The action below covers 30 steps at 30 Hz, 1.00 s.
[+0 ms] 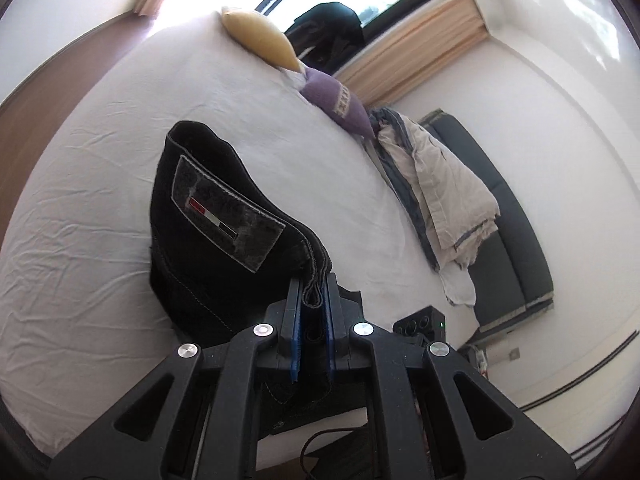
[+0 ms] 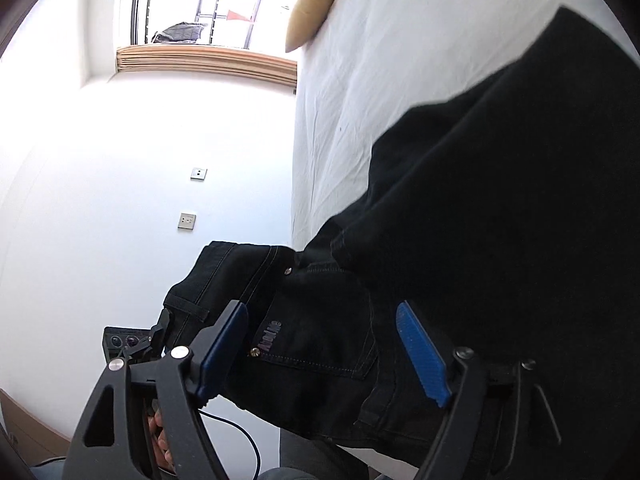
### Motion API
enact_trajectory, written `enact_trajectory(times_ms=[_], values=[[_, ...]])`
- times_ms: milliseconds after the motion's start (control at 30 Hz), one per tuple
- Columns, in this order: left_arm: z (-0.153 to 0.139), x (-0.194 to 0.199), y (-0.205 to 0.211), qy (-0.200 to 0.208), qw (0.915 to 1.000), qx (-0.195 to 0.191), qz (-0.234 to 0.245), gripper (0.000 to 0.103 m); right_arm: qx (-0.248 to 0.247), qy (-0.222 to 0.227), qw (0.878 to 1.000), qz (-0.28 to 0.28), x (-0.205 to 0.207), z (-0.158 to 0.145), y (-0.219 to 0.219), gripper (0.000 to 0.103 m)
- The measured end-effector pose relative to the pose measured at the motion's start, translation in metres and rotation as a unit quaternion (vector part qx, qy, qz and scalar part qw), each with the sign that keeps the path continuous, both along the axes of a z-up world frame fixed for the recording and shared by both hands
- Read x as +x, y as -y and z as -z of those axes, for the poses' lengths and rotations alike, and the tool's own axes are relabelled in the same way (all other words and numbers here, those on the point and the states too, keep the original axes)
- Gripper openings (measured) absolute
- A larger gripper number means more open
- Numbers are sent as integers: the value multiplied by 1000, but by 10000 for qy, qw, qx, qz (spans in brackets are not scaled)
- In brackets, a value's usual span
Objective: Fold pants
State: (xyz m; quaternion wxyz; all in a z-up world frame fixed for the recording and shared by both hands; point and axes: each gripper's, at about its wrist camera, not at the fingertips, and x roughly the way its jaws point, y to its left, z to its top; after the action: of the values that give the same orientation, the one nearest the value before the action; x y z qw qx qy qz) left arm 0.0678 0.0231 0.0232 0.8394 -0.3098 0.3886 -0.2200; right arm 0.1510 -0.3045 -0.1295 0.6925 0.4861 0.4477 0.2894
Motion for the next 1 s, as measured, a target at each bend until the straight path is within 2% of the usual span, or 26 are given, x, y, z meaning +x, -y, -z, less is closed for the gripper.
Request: enact_trajectory(times_ms=[100, 233, 267, 333, 467, 533, 567, 633, 700, 733, 867, 1000], values=[[1, 7, 60, 47, 9978, 211, 630, 7, 74, 102, 9999, -24, 7, -14, 24, 82], [24, 9, 121, -81, 9911, 471, 1241, 7, -42, 268, 9994, -206, 15, -33, 43, 85], [29, 9, 134, -121, 9891, 563, 1355, 7, -55, 349, 9990, -258, 16, -37, 46, 85], [40, 5, 150, -170, 9856, 691, 1531, 7, -100, 376, 9986, -364, 26, -43, 49, 91], [56, -6, 171, -144, 9776, 1065, 1808, 7, -394, 252, 9960, -762, 34, -45, 46, 88], [63, -11, 178, -180, 9739, 1235, 1896, 7, -728, 270, 9920, -994, 36, -48, 35, 71], [66, -13, 180, -172, 9727, 1313, 1904, 7, -936, 259, 9894, -1083, 38, -48, 29, 67], [66, -16, 186, -128, 9700, 1458, 1939, 7, -1242, 203, 9852, -1164, 38, -47, 25, 40], [68, -21, 189, -123, 9689, 1489, 1971, 7, -1418, 104, 9835, -1120, 37, -44, 31, 22], [70, -23, 188, -125, 9686, 1485, 1989, 7, -1462, 96, 9832, -1092, 36, -43, 34, 18], [70, -25, 201, -131, 9647, 1576, 2108, 7, -1878, 286, 9759, -1073, 33, -48, 32, 15], [69, -12, 221, -60, 9609, 1587, 2266, 7, -1895, 344, 9771, -902, 24, -51, 51, 14]])
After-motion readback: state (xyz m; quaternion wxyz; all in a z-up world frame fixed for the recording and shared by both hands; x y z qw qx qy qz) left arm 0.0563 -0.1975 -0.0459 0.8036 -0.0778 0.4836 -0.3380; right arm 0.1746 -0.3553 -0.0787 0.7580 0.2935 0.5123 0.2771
